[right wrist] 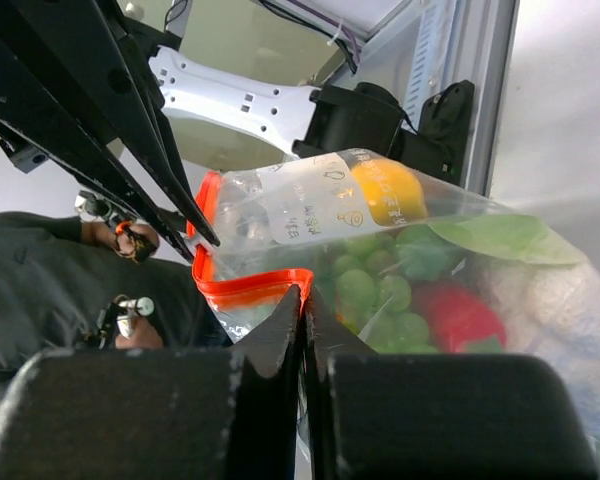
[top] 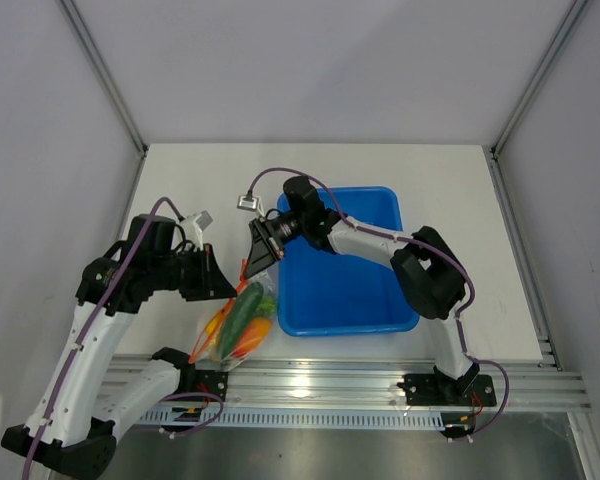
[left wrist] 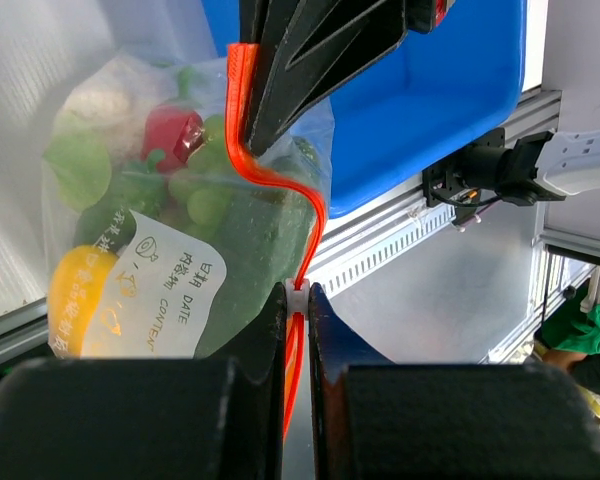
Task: Place the food in the zip-top bag and seal the zipper
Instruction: Zip the zipper food storage bag at the center of the board.
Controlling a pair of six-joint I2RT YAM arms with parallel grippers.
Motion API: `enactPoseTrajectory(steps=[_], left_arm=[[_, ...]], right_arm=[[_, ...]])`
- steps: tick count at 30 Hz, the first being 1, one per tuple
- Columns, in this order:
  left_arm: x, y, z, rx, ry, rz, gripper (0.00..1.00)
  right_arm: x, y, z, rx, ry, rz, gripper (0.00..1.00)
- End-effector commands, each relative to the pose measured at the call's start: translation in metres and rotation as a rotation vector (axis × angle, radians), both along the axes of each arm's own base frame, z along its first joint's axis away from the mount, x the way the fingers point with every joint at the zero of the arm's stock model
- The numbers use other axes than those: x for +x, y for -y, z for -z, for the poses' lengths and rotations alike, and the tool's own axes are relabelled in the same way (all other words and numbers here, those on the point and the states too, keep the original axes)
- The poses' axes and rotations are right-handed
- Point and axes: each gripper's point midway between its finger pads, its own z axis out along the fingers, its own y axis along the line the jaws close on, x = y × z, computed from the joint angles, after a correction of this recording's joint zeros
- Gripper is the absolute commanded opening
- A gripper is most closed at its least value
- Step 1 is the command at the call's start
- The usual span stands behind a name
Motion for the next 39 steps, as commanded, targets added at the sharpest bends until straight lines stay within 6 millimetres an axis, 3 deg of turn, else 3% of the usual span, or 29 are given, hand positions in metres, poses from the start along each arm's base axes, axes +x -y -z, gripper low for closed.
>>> enactPoseTrajectory(steps=[1, 4, 10, 18, 22, 26, 27, 28, 29, 30, 31, 32, 33, 35, 37, 39], left_arm=[[0.008, 0.002, -0.019, -0.030, 0.085, -0.008, 0.01], [0.004, -0.002, -0.013, -0.012, 0.063, -0.026, 0.01], [-0.002, -0.008, -0.005, 0.009, 0.039, -0.062, 0.01], [-0.009, -0.010, 0.002, -0.002, 0.019, -0.089, 0.01], [-0.012, -0.011, 0.005, 0.002, 0.011, -0.094, 0.01], [-0.010, -0.012, 0.003, 0.005, 0.020, -0.094, 0.01], [-0.008, -0.012, 0.001, 0.004, 0.030, -0.095, 0.01], [-0.006, -0.011, -0.002, 0.000, 0.036, -0.096, 0.01], [-0.005, -0.010, -0.004, -0.004, 0.045, -0.097, 0.01], [-0.001, -0.009, -0.008, -0.013, 0.065, -0.096, 0.01], [0.001, -0.008, -0.011, -0.018, 0.076, -0.096, 0.01], [0.003, -0.007, -0.013, -0.023, 0.084, -0.094, 0.01], [0.008, -0.005, -0.017, -0.030, 0.106, -0.090, 0.01], [0.015, -0.003, -0.022, -0.032, 0.136, -0.079, 0.01], [0.023, -0.001, -0.029, -0.038, 0.171, -0.067, 0.01], [0.030, 0.003, -0.036, -0.046, 0.204, -0.048, 0.01]], right_arm=[[-0.006, 0.001, -0.027, 0.075, 0.059, -0.015, 0.00], [0.010, -0.005, -0.024, 0.068, 0.071, 0.065, 0.00], [0.066, -0.016, -0.012, 0.005, 0.160, 0.284, 0.00], [0.129, -0.016, 0.006, -0.065, 0.247, 0.554, 0.00], [0.142, -0.014, 0.002, -0.059, 0.270, 0.608, 0.00], [0.132, -0.014, -0.008, -0.036, 0.224, 0.537, 0.00], [0.131, -0.012, -0.014, -0.096, 0.217, 0.529, 0.00], [0.126, -0.012, -0.016, -0.148, 0.226, 0.521, 0.02], [0.133, -0.013, -0.015, -0.209, 0.275, 0.567, 0.24], [0.122, -0.002, -0.003, -0.345, 0.266, 0.560, 0.38], [0.126, -0.005, -0.027, -0.329, 0.370, 0.580, 0.48], [0.120, -0.007, -0.030, -0.369, 0.404, 0.588, 0.55], [0.125, 0.005, -0.017, -0.481, 0.413, 0.633, 0.59], [0.121, 0.008, -0.025, -0.503, 0.382, 0.647, 0.69], [0.104, 0.009, -0.020, -0.506, 0.313, 0.581, 0.76], [0.089, 0.007, -0.028, -0.447, 0.272, 0.518, 0.79]])
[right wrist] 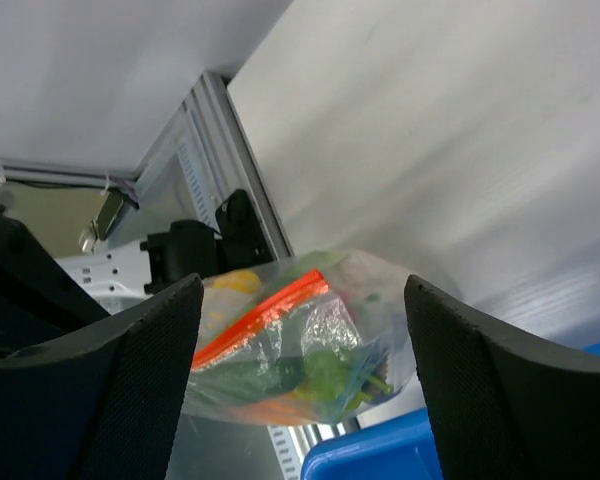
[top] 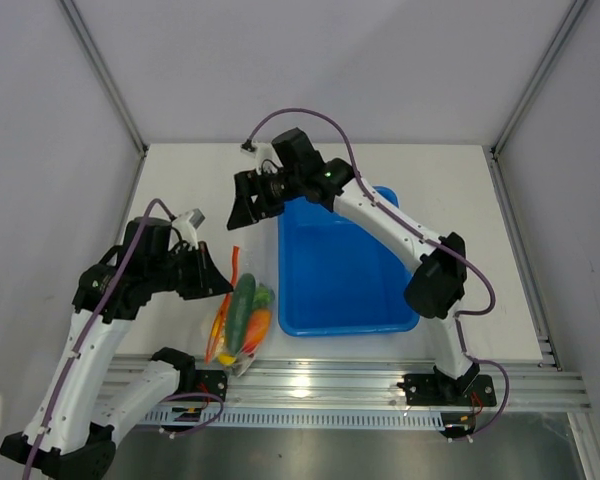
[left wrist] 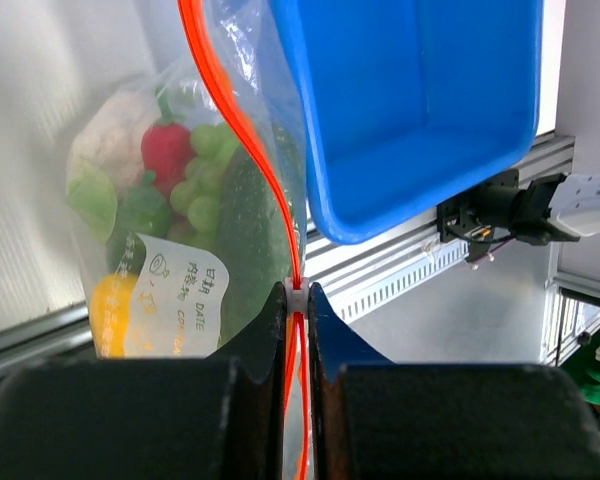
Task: Place the food in the zip-top bag and seal the zipper
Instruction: Zip the zipper food storage bag at the center of the board.
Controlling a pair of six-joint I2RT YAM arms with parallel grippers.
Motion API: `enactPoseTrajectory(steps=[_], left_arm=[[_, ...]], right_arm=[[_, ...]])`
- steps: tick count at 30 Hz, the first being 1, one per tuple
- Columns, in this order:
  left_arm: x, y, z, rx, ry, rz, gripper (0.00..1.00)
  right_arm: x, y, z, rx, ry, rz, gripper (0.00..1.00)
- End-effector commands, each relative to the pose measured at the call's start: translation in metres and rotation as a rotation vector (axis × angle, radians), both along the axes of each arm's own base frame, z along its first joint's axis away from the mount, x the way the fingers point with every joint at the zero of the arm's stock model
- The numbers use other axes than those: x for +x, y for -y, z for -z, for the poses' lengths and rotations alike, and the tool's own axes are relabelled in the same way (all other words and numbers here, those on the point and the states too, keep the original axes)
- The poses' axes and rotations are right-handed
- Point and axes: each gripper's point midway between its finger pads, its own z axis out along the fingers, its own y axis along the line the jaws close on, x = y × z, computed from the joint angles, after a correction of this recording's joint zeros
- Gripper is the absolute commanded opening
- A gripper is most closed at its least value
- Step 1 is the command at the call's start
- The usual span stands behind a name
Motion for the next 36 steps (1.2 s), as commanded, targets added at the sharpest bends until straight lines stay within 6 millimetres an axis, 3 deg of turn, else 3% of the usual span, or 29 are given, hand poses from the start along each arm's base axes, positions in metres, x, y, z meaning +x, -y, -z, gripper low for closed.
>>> enactPoseTrajectory(steps=[1, 5, 7, 9, 10, 12, 17, 22, 24, 30, 36], left_arm=[[0.026, 0.013, -0.042, -0.071, 0.183, 0.042, 0.00], [0.039, 0.014, -0.043, -0.056, 0.211, 0.042, 0.01], [0.044, 0.015, -0.039, -0.053, 0.204, 0.041, 0.01], [0.047, 0.017, -0.039, -0.060, 0.219, 0.042, 0.01], [0.048, 0.017, -0.040, -0.062, 0.224, 0.042, 0.01], [0.050, 0.019, -0.038, -0.063, 0.219, 0.047, 0.01], [0.052, 0.019, -0.031, -0.053, 0.210, 0.058, 0.01], [0.056, 0.020, -0.028, -0.050, 0.212, 0.061, 0.01], [0.056, 0.020, -0.027, -0.048, 0.211, 0.061, 0.01], [0.058, 0.019, -0.020, -0.027, 0.209, 0.076, 0.01], [0.058, 0.017, -0.019, -0.015, 0.212, 0.076, 0.01]], right_arm=[[-0.021, 0.023, 0.026, -0.099, -0.148, -0.016, 0.84], [-0.026, 0.031, 0.023, -0.166, -0.238, 0.062, 0.92], [-0.018, 0.034, 0.036, -0.240, -0.271, 0.142, 0.93], [-0.020, 0.039, 0.033, -0.300, -0.294, 0.193, 0.95], [-0.016, 0.041, 0.045, -0.344, -0.316, 0.228, 0.95], [-0.022, 0.040, 0.044, -0.362, -0.359, 0.248, 0.99], [-0.013, 0.041, 0.034, -0.353, -0.294, 0.333, 0.99], [-0.022, 0.027, 0.026, -0.337, -0.285, 0.331, 0.99], [-0.024, 0.022, 0.033, -0.353, -0.295, 0.329, 0.99], [-0.026, 0.019, 0.018, -0.323, -0.264, 0.333, 0.99], [-0.041, 0.017, 0.041, -0.401, -0.300, 0.306, 0.98]])
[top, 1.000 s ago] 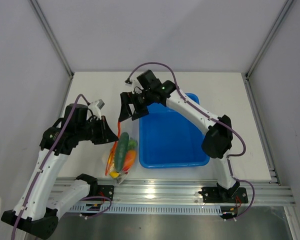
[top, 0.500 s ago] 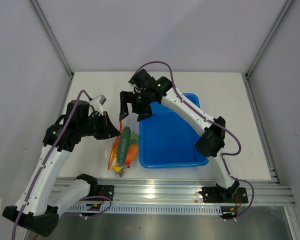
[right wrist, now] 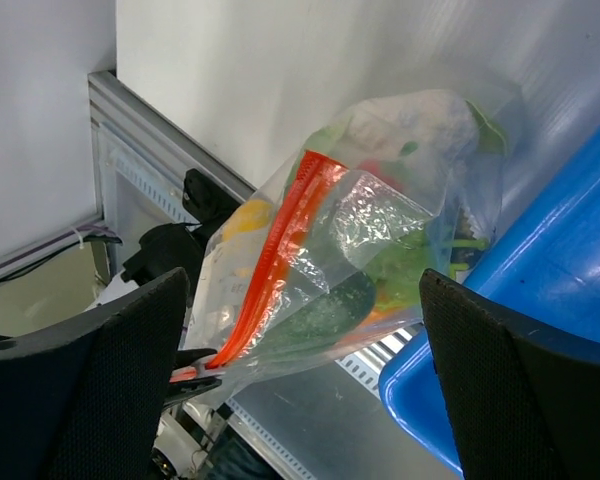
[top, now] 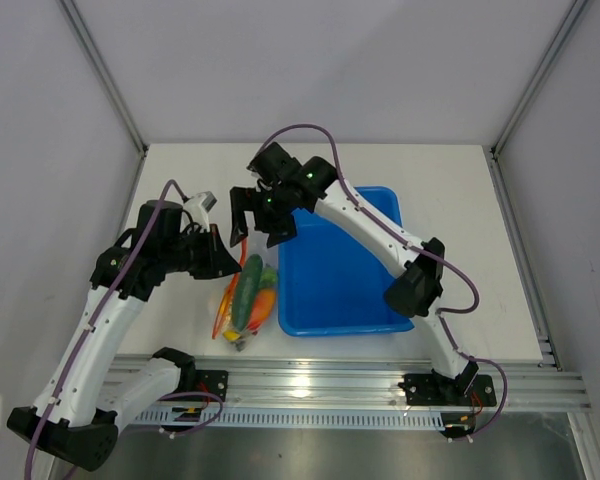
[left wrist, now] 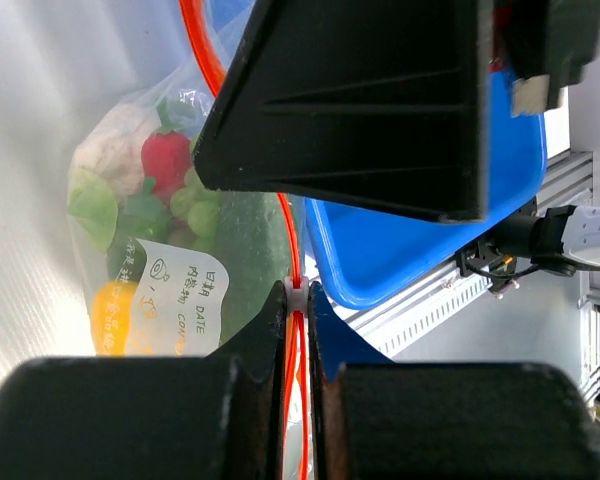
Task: Place the food in the zip-top bag and seal the zipper
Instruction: Zip the zipper food storage bag at the center of the board.
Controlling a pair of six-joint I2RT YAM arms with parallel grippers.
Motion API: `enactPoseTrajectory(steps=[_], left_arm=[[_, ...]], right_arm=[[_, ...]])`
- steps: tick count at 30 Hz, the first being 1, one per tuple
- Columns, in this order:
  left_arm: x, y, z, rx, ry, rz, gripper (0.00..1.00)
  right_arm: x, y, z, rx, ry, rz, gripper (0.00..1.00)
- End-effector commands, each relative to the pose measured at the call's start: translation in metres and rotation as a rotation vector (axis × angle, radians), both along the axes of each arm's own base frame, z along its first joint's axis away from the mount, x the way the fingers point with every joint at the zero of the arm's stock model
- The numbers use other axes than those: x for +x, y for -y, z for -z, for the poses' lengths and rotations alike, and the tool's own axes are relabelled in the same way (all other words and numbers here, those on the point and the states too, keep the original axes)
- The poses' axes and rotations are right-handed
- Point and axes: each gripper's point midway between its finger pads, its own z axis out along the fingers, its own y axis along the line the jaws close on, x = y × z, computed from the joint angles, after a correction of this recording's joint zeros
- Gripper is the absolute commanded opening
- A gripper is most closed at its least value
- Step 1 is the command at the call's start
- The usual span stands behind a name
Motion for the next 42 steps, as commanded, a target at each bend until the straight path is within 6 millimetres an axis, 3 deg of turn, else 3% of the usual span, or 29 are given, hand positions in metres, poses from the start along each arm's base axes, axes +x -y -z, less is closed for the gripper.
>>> enactPoseTrajectory(steps=[1, 3, 4, 5, 6, 10, 15, 20, 26, 31, 33, 42], left_arm=[[0.012, 0.006, -0.019, -0.032, 0.104, 0.028, 0.01], [0.011, 0.006, -0.018, -0.032, 0.099, 0.031, 0.01], [0.012, 0.006, -0.018, -0.033, 0.102, 0.031, 0.01], [0.013, 0.006, -0.019, -0.032, 0.104, 0.031, 0.01], [0.012, 0.007, -0.018, -0.031, 0.099, 0.035, 0.01], [0.012, 0.007, -0.016, -0.032, 0.096, 0.041, 0.01], [0.011, 0.006, -0.013, -0.025, 0.096, 0.043, 0.00], [0.008, 0.004, -0.011, -0.016, 0.095, 0.044, 0.01], [0.006, 0.002, -0.009, -0.006, 0.093, 0.044, 0.01], [0.003, 0.001, -0.006, -0.002, 0.087, 0.040, 0.01], [0.001, 0.002, -0.006, -0.013, 0.085, 0.048, 0.01], [-0.017, 0.007, -0.005, -0.070, 0.067, 0.073, 0.03]], right_arm=[[-0.005, -0.001, 0.002, -0.027, -0.006, 0.010, 0.96], [-0.005, 0.001, 0.006, -0.054, 0.002, 0.018, 0.85], [-0.006, 0.002, 0.010, -0.068, 0.001, 0.018, 0.75], [-0.007, 0.003, 0.013, -0.080, -0.005, 0.022, 0.56], [-0.008, 0.004, 0.017, -0.088, -0.012, 0.021, 0.51], [-0.010, 0.002, 0.019, -0.099, -0.004, 0.018, 0.48], [-0.014, 0.001, 0.024, -0.110, -0.016, 0.011, 0.24], [-0.014, -0.003, 0.014, -0.082, 0.011, 0.010, 0.04], [-0.010, 0.003, 0.014, -0.101, 0.075, -0.004, 0.00], [-0.006, 0.009, 0.000, -0.078, 0.129, 0.012, 0.00], [-0.001, 0.007, -0.006, -0.064, 0.160, 0.020, 0.00], [0.039, 0.004, 0.008, -0.055, 0.234, 0.057, 0.00]])
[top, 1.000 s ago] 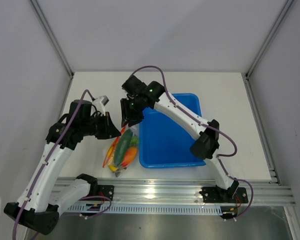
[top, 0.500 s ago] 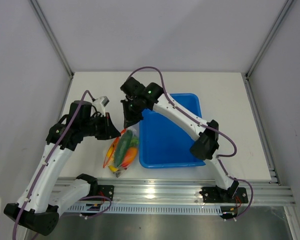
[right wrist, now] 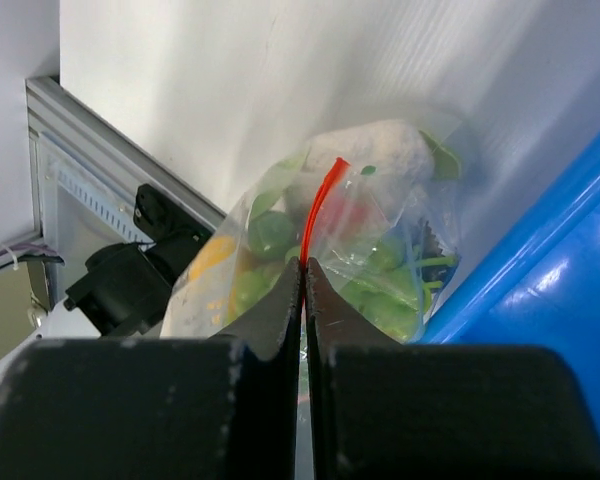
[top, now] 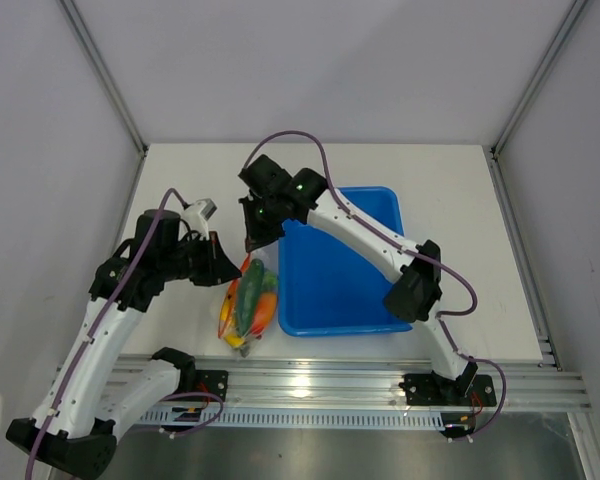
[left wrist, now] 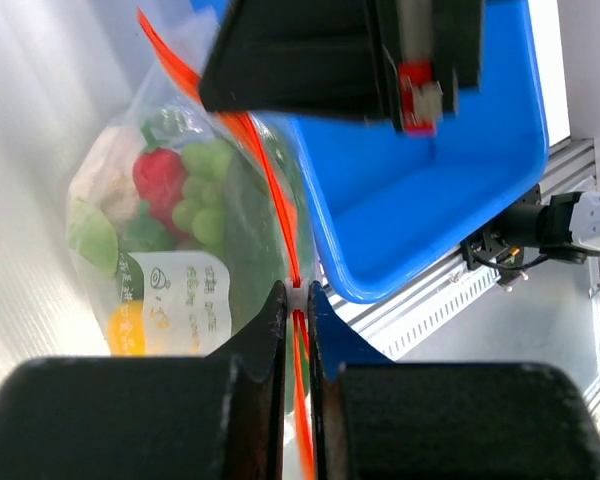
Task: Place the food in the zip-top bag and seal the zipper
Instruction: Zip the zipper food storage bag at the center of the board.
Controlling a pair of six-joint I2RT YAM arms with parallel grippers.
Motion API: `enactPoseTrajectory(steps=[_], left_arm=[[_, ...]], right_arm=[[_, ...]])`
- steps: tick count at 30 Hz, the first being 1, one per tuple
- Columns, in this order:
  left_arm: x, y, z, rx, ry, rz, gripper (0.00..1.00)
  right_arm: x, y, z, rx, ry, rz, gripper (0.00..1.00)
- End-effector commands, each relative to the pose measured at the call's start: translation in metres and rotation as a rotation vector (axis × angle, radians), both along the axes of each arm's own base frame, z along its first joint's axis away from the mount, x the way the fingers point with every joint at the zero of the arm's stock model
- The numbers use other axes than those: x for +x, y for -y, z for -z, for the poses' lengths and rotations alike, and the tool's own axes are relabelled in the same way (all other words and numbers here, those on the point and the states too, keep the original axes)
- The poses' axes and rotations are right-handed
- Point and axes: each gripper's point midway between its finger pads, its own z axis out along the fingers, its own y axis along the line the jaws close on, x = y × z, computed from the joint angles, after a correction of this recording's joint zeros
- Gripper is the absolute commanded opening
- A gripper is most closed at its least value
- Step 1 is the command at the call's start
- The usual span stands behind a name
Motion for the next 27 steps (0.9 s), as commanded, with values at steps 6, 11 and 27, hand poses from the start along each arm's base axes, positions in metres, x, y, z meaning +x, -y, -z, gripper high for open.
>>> enactPoseTrajectory(steps=[6, 11, 27], left_arm=[[-0.025, 0.005, -0.008, -0.061, -0.008, 0.052, 0.01], [-0.037, 0.003, -0.008, -0.064, -0.022, 0.060, 0.01], [-0.047, -0.001, -0.015, -0.075, -0.020, 0.038, 0.01]], right_arm=[[0.067, 0.013, -0.022, 0.072, 0.148, 0.109, 0.00], [0.087, 0.021, -0.018, 0.070, 0.147, 0.151, 0.00], [0.069, 0.023, -0.039, 0.104, 0.120, 0.072, 0.69]])
